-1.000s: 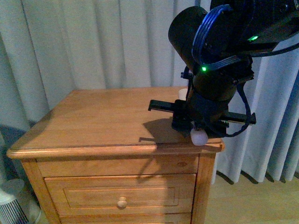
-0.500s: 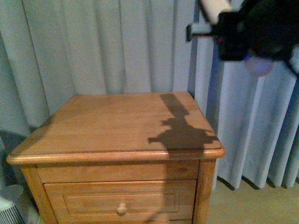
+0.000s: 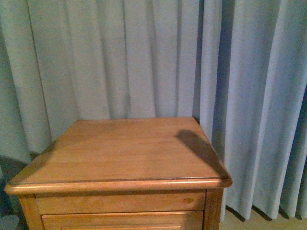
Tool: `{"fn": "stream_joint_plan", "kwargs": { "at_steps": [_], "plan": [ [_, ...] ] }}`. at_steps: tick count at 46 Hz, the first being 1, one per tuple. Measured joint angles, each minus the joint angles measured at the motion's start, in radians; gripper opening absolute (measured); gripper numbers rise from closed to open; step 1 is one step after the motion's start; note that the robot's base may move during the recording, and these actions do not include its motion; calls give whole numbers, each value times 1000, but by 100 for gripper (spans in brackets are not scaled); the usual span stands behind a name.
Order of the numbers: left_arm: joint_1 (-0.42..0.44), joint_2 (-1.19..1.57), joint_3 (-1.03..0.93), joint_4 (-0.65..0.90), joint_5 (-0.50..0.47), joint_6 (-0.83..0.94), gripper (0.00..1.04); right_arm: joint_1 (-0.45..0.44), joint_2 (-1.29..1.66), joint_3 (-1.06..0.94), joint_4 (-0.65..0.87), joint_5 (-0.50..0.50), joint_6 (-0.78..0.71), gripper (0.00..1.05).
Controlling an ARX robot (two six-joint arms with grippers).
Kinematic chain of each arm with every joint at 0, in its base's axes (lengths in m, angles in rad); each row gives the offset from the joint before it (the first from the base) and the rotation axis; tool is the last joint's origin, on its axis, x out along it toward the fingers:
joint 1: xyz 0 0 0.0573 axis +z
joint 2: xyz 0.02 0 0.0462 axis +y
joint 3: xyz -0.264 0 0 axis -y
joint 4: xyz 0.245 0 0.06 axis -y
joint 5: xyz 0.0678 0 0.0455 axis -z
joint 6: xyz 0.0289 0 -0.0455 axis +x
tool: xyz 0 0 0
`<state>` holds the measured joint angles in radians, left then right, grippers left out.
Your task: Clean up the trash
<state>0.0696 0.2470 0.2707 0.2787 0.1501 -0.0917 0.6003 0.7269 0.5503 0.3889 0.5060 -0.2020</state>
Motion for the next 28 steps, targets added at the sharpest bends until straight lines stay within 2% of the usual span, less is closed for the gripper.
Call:
{"fn": "stream_joint_plan", "kwargs": {
  "at_steps": [8,28],
  "plan": [
    [0,0,0,0,0,0,28,-5,-101,-74,50,26,-16,19],
    [2,-2,0,1,-5,-2,28,-8,-110,-76,55,22,-25,19]
  ]
}}
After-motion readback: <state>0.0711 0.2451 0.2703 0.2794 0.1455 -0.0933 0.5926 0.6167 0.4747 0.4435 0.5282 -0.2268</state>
